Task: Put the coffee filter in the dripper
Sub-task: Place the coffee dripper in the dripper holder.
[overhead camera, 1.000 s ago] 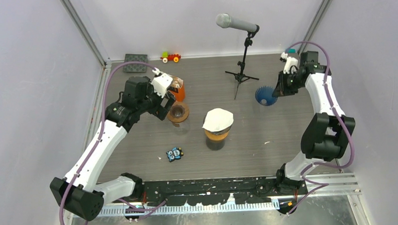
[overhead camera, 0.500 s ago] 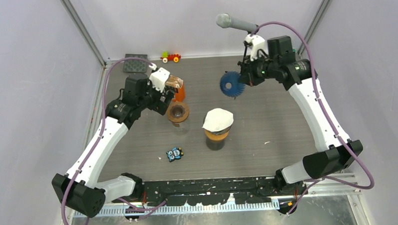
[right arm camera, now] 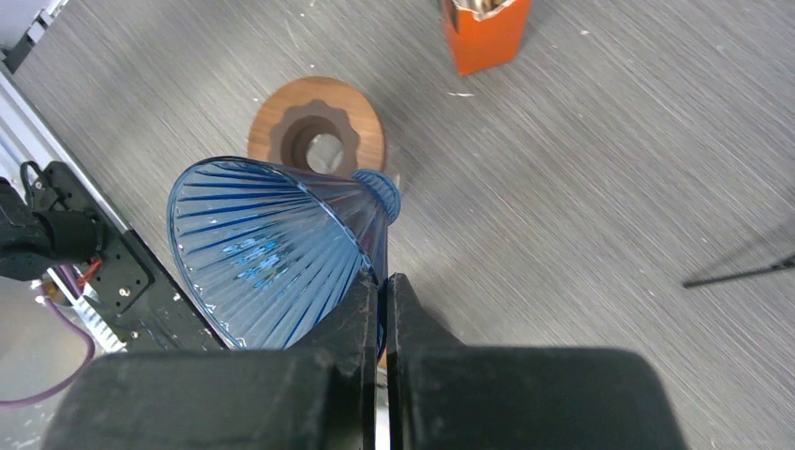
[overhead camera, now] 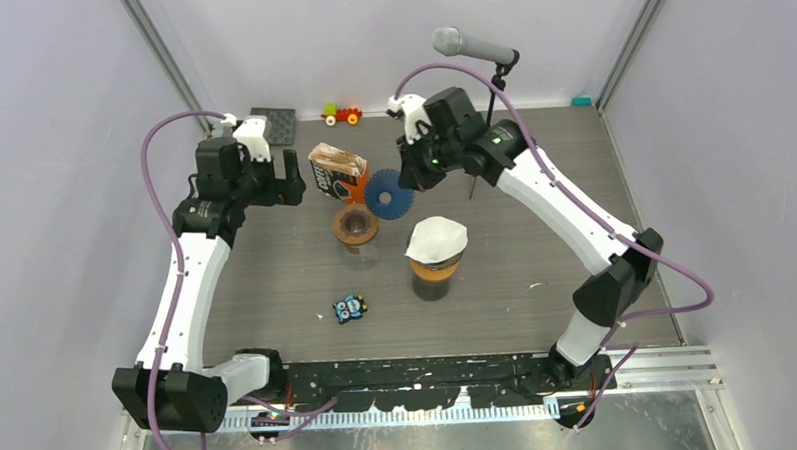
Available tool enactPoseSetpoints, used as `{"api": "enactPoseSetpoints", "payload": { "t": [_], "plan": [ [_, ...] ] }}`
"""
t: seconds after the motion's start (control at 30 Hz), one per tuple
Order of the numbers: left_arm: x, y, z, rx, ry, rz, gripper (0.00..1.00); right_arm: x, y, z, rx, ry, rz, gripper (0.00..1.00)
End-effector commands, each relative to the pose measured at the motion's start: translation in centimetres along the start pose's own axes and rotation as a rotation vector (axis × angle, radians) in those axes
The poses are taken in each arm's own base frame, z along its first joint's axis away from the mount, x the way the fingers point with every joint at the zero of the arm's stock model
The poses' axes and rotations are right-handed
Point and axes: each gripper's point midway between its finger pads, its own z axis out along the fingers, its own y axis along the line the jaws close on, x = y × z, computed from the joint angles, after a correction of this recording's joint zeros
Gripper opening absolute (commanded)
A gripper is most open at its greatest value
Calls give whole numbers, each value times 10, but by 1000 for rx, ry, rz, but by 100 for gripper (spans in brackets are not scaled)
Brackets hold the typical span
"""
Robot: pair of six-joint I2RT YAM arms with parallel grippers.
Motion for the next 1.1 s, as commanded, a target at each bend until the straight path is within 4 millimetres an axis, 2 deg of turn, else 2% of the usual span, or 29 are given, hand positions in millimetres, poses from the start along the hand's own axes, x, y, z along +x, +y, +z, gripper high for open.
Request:
{"api": "enactPoseSetpoints", "payload": {
  "t": [0.0, 0.13, 0.3, 0.63, 1.07],
  "plan": [
    [-33, -16, -20, 77, -116, -48, 100, -43, 26, 3, -17, -109, 4, 1],
    [-25, -22, -28, 100, -88, -62, 99, -43, 32, 19, -40, -68, 39, 0],
    [-16, -35, -37, 158, -43, -89, 96, -34, 39, 40, -81, -5, 97, 1],
    [-18, -72, -46, 358, -11, -194, 84, -23, 47, 57, -111, 54, 150, 1],
    [-11, -89, -29, 428, 36, -252, 72, -10, 58, 74, -162, 111, 203, 0]
  ]
}}
